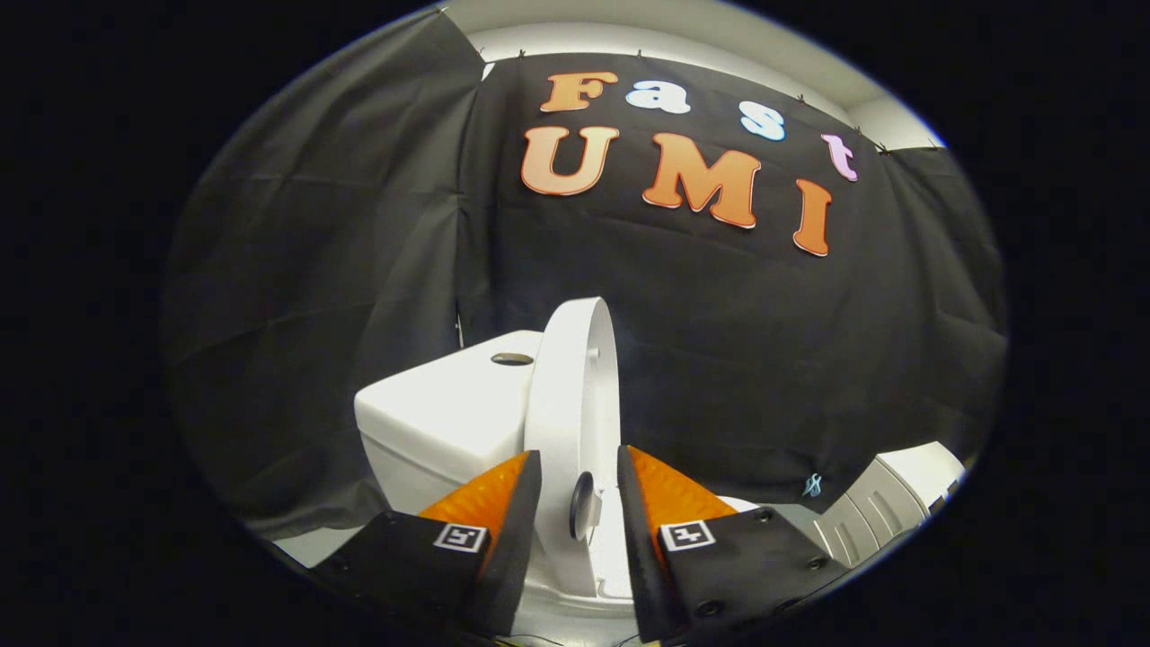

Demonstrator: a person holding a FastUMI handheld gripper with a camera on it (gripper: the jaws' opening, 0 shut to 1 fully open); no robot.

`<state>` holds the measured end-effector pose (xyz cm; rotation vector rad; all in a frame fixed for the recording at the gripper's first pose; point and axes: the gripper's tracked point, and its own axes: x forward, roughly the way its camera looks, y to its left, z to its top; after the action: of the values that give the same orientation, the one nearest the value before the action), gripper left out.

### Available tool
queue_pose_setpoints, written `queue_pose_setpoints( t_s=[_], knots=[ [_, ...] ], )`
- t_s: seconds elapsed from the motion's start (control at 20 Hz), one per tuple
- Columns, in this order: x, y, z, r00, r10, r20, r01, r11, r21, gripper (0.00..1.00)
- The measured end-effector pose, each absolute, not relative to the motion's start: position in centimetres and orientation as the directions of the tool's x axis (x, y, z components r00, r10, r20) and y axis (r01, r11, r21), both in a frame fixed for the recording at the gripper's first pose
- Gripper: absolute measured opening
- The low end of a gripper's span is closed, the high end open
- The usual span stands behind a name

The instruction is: Open the toilet lid.

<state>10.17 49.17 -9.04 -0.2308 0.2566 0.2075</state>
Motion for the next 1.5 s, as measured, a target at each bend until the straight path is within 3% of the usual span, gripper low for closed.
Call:
queue_pose_setpoints(
  t_s=[0.25, 0.6, 1.0, 1.2, 1.5],
  knots=[
    [10.6, 46.8, -5.1, 0.943, 0.232, -0.238, -0.277, 0.945, -0.176, 0.94],
    [10.8, 36.1, 2.8, 0.962, 0.240, -0.132, -0.250, 0.966, -0.071, 0.95],
    [8.3, 18.1, 6.9, 0.989, 0.126, -0.076, -0.128, 0.992, -0.021, 0.95],
    [5.9, 11.2, 4.4, 0.991, 0.091, -0.099, -0.099, 0.992, -0.079, 0.95],
    [3.5, 1.9, 2.5, 0.992, 0.007, -0.127, -0.003, 0.999, 0.037, 0.95]
  ],
)
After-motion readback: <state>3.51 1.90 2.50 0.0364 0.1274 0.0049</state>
